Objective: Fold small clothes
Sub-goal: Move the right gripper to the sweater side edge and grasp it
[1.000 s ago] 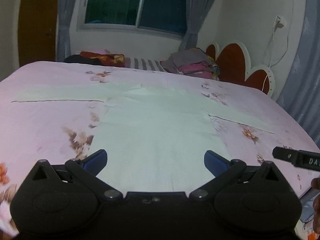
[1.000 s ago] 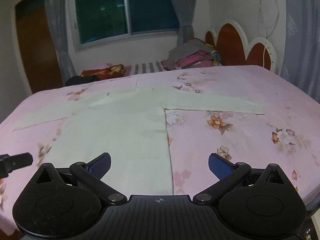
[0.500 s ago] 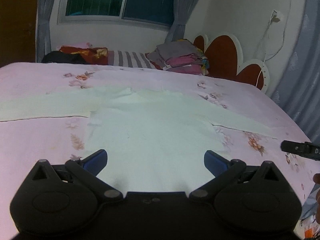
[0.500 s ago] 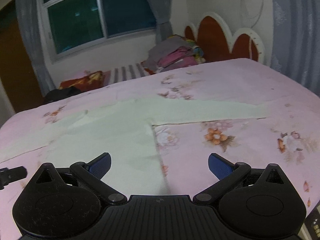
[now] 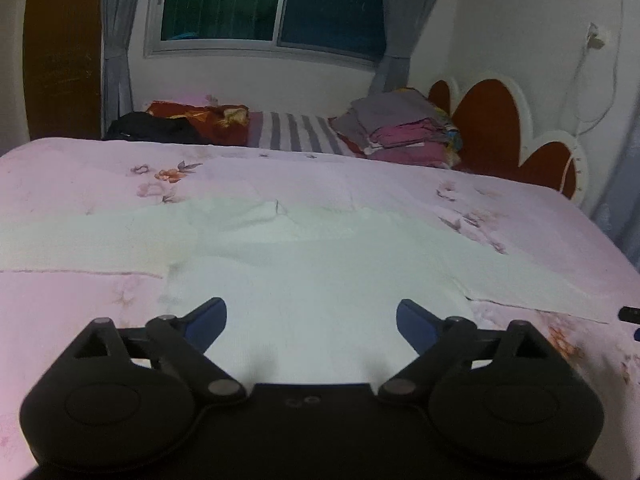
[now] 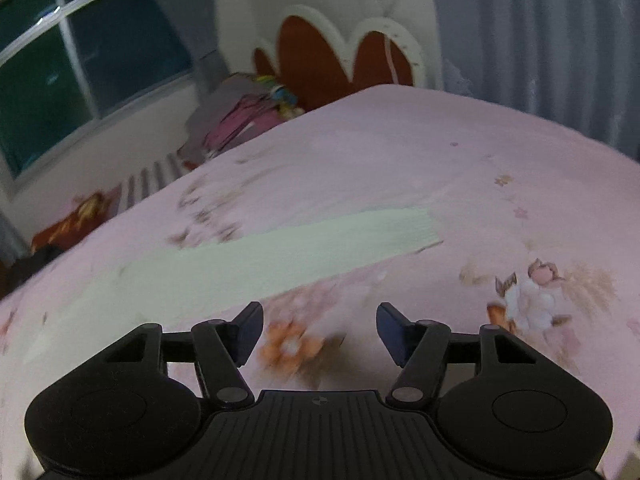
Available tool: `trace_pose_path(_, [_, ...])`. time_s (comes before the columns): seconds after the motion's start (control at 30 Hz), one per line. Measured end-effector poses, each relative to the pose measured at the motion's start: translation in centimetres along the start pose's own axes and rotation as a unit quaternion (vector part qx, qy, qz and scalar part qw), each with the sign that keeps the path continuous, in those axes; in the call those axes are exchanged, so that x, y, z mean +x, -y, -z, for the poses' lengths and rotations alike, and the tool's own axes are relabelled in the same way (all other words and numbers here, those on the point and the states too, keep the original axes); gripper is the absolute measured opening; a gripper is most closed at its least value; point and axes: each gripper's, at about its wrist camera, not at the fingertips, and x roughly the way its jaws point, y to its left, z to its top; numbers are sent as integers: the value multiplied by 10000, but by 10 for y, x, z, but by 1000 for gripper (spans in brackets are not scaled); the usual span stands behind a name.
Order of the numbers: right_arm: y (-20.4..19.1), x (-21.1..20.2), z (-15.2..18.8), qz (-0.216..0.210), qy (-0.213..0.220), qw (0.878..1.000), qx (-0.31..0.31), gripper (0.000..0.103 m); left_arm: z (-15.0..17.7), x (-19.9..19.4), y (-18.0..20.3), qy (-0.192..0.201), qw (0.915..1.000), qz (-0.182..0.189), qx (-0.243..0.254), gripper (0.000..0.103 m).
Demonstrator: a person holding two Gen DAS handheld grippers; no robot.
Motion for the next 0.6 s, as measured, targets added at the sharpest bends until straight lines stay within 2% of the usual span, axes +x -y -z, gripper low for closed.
trace_pose_path(0.07, [18,22,-11,69,-18,9998,170,49,-5,15,9,-106,9998,-164,-1,95])
trace_pose_path(0.17, [46,58,-22,160,-125,9983,555,44,-8,34,20,-266,9989,-373,-40,100])
trace_pose_path(0.33, [81,106,-33,211,-307,9943,1002,44,-7,54,34,-468,9973,-571,-4,103])
trace_pose_path(0.6, [109,131,-39,174,-349,9902,1338,44,-10,78,42,-733,9945,-716,-203,103])
